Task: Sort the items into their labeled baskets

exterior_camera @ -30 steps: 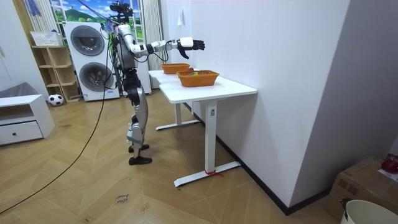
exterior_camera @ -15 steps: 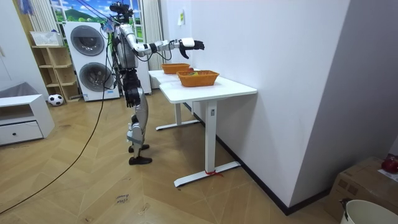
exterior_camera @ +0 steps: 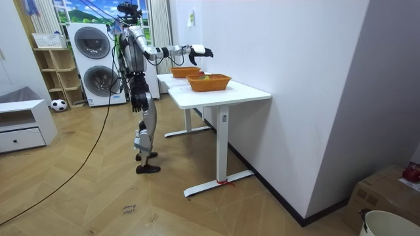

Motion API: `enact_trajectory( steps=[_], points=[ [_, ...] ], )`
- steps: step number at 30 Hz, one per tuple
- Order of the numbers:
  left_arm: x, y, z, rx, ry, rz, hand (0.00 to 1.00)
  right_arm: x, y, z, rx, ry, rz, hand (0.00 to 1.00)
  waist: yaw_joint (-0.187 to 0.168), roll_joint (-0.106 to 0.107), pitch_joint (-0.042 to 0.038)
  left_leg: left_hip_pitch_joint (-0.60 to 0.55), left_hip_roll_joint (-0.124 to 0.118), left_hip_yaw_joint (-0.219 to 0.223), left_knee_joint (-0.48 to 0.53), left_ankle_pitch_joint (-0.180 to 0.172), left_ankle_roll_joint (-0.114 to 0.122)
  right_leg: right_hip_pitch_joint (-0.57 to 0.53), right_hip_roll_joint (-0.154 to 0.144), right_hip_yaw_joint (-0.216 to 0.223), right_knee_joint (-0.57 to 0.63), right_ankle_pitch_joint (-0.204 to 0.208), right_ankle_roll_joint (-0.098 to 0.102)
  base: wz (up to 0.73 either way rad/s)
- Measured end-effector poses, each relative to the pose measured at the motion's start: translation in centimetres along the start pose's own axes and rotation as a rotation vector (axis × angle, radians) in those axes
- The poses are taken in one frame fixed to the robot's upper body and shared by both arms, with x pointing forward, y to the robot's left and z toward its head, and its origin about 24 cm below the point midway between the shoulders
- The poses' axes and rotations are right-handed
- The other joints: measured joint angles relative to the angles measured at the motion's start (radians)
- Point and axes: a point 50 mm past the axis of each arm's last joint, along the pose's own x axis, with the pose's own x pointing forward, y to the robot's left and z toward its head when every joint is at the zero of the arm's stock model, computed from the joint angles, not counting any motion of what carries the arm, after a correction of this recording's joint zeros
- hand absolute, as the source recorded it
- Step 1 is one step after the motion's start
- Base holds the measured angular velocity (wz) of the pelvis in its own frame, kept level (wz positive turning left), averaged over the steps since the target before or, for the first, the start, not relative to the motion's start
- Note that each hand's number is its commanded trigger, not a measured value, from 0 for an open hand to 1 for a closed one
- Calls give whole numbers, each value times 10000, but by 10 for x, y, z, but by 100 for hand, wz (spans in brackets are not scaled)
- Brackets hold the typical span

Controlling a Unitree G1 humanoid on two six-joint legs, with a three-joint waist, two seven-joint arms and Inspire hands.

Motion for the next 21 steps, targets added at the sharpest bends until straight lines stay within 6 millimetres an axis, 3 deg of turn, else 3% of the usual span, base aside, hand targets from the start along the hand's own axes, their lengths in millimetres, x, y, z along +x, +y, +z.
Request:
enact_trajectory(
  steps=[9, 21],
  points=[
    [1, 8, 1, 251, 116, 57, 0, 7, 5, 10, -248, -201, 938, 0, -8, -299, -5, -124, -26, -90, 45, -4, -6, -10, 29, -84, 4, 4, -6, 5],
    [1, 8, 5, 368, 89, -314, 0, 7, 14, 7, -647, 131, 1793, 0, 188, -301, 39, -235, -37, -230, 81, -6, -8, -38, 26, -330, -27, 3, -6, 5]
  ],
)
